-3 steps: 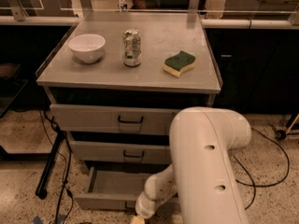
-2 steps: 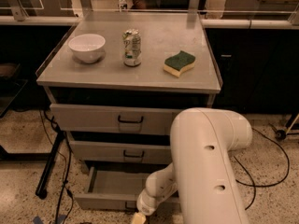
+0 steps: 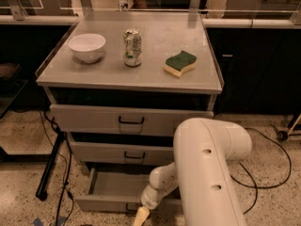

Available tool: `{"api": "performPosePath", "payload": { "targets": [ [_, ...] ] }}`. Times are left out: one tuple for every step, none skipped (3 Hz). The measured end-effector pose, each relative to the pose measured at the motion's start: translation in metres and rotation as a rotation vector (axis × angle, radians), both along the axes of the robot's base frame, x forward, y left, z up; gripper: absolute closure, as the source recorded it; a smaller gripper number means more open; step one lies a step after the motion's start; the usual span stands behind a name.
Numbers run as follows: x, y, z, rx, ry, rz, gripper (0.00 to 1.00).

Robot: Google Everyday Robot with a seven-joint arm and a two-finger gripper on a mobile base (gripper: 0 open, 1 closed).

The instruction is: Open bottom drawer

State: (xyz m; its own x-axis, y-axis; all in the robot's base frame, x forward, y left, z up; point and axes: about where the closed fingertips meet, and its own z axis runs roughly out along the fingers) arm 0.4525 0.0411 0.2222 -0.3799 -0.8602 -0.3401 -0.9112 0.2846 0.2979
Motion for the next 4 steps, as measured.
{"api": "performPosePath", "payload": {
  "targets": [
    [0.024,-0.003,-0.016,-0.013,0.005,0.017,0.00],
    [0.024,-0.008,-0.044,-0.014,0.045,0.015,0.00],
    [0.012,-0.014,-0.063,-0.018,0.094,0.014,0.00],
    [-0.003,-0.016,-0.062,-0.019,0.116,0.012,0.00]
  ]
}}
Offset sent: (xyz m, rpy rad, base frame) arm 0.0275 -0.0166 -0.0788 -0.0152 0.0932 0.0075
